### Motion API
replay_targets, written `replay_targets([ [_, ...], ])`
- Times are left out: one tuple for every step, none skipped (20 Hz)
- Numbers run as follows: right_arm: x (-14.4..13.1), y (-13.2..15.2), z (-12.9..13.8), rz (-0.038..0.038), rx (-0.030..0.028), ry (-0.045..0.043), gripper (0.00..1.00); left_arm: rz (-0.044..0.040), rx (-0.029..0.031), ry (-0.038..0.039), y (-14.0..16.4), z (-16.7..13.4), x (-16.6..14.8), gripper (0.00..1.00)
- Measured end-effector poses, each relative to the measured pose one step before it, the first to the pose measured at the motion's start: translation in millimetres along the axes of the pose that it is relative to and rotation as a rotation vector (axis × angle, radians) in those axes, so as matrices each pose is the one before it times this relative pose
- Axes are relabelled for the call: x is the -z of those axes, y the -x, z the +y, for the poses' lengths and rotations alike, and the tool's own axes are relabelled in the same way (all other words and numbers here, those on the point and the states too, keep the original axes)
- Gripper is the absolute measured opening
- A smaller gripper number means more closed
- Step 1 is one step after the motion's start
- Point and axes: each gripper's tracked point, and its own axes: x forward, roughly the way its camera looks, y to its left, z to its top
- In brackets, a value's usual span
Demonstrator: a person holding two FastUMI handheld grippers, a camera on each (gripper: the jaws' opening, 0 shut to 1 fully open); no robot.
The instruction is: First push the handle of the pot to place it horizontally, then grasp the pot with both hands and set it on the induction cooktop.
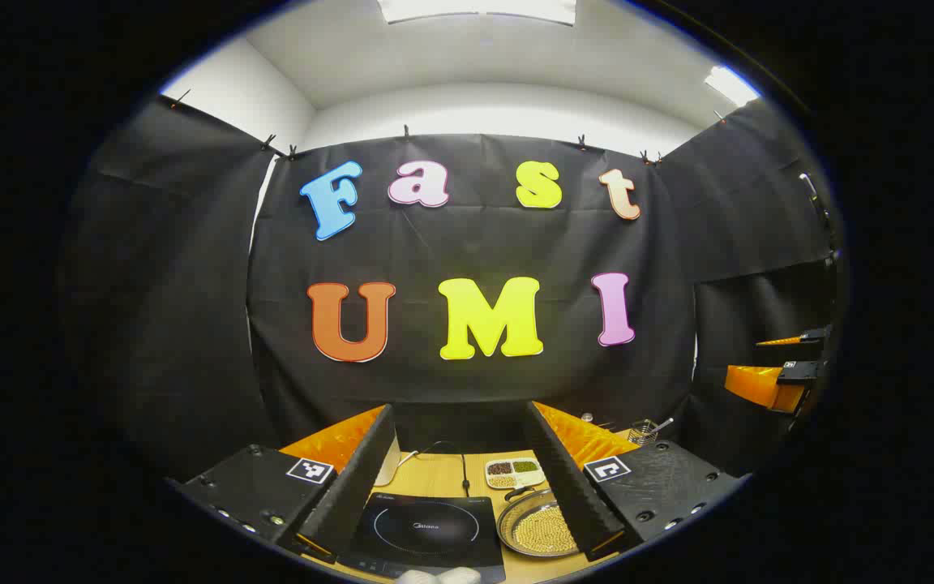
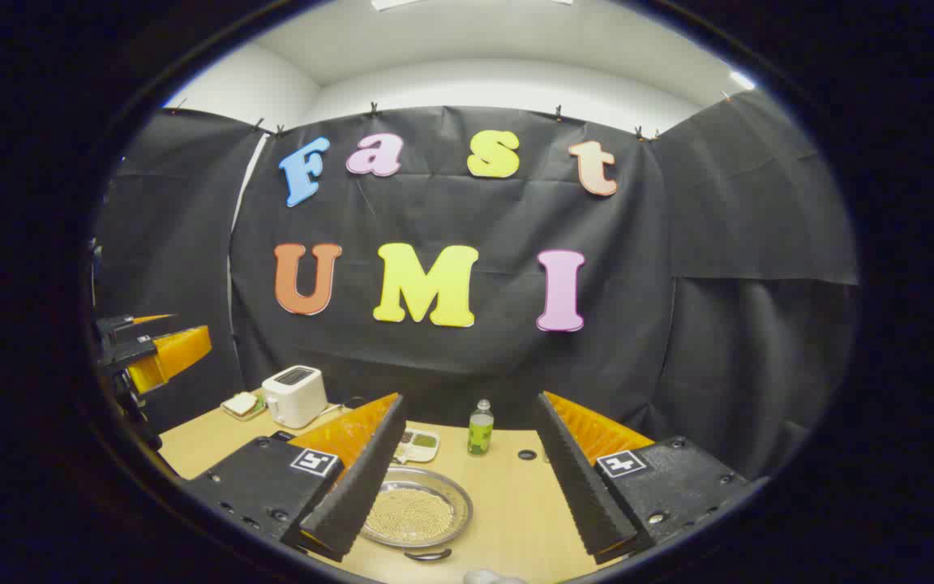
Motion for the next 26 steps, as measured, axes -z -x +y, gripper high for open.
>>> replay_targets([
  [-0.60, 0.32, 1.08, 0.00254, -0.00053, -0.00211, 1.00, -0.00125, 0.00204, 0.00206, 0.35, 0.39, -0.32, 0.96],
  [-1.13, 0.23, 1.03, -0.00241, -0.00040, -0.00041, 1.00, 0.00068, 0.00229, 0.00119, -0.24, 0.70, -0.42, 0.96],
  [-2.39, 1.20, -0.22, -0.00458, 0.00254, 0.00229, 1.00, -0.00024, 0.00353, -0.00068, -0.26, -0.04, -1.01, 0.96],
  [-0.80, 0.52, 0.24, -0.00418, -0.00005, 0.00259, 1.00, -0.00274, 0.00306, -0.00204, -1.01, -0.10, -0.67, 0.96],
  [-2.06, 1.50, 0.85, -0.00749, 0.00012, -0.00208, 1.00, -0.00097, 0.00390, -0.00050, -0.69, -0.60, -0.63, 0.96],
  [-0.40, -1.12, 1.14, -0.00319, 0.00168, -0.00446, 1.00, -0.00250, 0.00566, 0.00380, 0.99, -1.20, -0.10, 0.96],
  [-0.01, 0.35, 2.01, 0.00070, -0.00280, -0.00473, 1.00, 0.00414, 0.00444, 0.00533, -0.94, 1.21, 2.00, 0.96],
  [1.40, -0.08, 1.93, 0.00380, -0.00215, -0.00253, 1.00, 0.00494, 0.00194, 0.00415, 0.58, 0.18, 2.35, 0.96],
  [1.65, -1.36, 0.40, 0.00551, 0.00252, 0.00293, 1.00, 0.00429, 0.00051, 0.00159, -0.33, 0.81, 0.24, 0.96],
  [1.01, 0.16, 0.67, 0.00336, 0.00107, 0.00312, 1.00, 0.00206, -0.00240, -0.00053, 0.83, 1.88, 0.30, 0.96],
  [-0.10, 0.73, 1.07, 0.00154, -0.00004, 0.00161, 1.00, 0.00020, -0.00292, -0.00240, 0.18, 1.98, -0.81, 0.96],
  [0.49, -0.75, 1.43, 0.00206, -0.00155, 0.00139, 1.00, -0.00148, -0.00229, -0.00256, 0.44, 1.72, -1.15, 0.96],
  [-0.23, -0.01, 0.78, -0.00141, 0.00069, 0.00083, 1.00, -0.00188, -0.00203, -0.00166, 0.43, 1.46, 0.79, 0.96],
  [1.64, -0.73, 0.17, 0.00165, 0.00088, 0.00138, 1.00, 0.00033, -0.00050, 0.00049, 0.89, 0.69, 1.84, 0.96],
  [0.30, -0.04, 1.18, 0.00280, -0.00038, 0.00030, 1.00, 0.00105, 0.00019, 0.00047, -0.50, 0.66, -0.55, 0.96],
  [1.32, -0.81, 0.87, 0.00282, -0.00034, 0.00140, 1.00, 0.00430, -0.00075, -0.00051, 0.07, 0.50, 0.06, 0.96],
  [0.17, 0.64, 1.22, -0.00066, -0.00293, 0.00159, 1.00, 0.00356, -0.00100, -0.00112, 0.56, 0.95, 1.63, 0.96],
  [-2.46, 0.14, 1.29, -0.00860, -0.00337, -0.00457, 1.00, 0.00155, 0.00187, -0.00140, 1.06, 0.54, 1.32, 0.96],
  [-0.53, -0.98, 1.25, 0.00134, -0.00206, -0.00053, 1.00, 0.00002, -0.00092, -0.00138, 0.35, 0.23, 0.80, 0.96],
  [4.31, -0.90, -1.12, 0.00760, 0.00212, 0.00554, 1.00, 0.00369, -0.00292, -0.00064, 0.54, 1.28, 0.12, 0.96],
  [0.09, 0.77, 0.59, 0.00444, -0.00008, 0.00460, 1.00, 0.00150, -0.00059, 0.00230, 0.98, 0.42, 0.31, 0.96],
  [-1.18, -0.73, 2.59, -0.00065, -0.00427, 0.00332, 1.00, -0.00427, 0.00062, 0.00287, 0.88, 0.37, -0.35, 0.96],
  [-2.95, -1.15, 3.45, -0.00321, -0.01000, 0.00496, 1.00, -0.00660, 0.00033, 0.00105, -1.06, 1.67, -2.12, 0.96],
  [0.14, 0.27, 2.85, -0.00095, -0.01034, 0.00877, 0.99, -0.00204, -0.00248, -0.00038, 0.15, 1.80, -0.85, 0.96],
  [-1.15, -1.31, 2.08, -0.00363, -0.00797, 0.00353, 0.91, 0.00412, -0.00155, 0.00137, -0.57, 0.34, 2.43, 0.96],
  [2.64, 1.16, 2.22, 0.00672, -0.00455, 0.00374, 0.82, 0.00320, 0.00078, 0.00334, 0.30, 0.34, 1.86, 0.96],
])
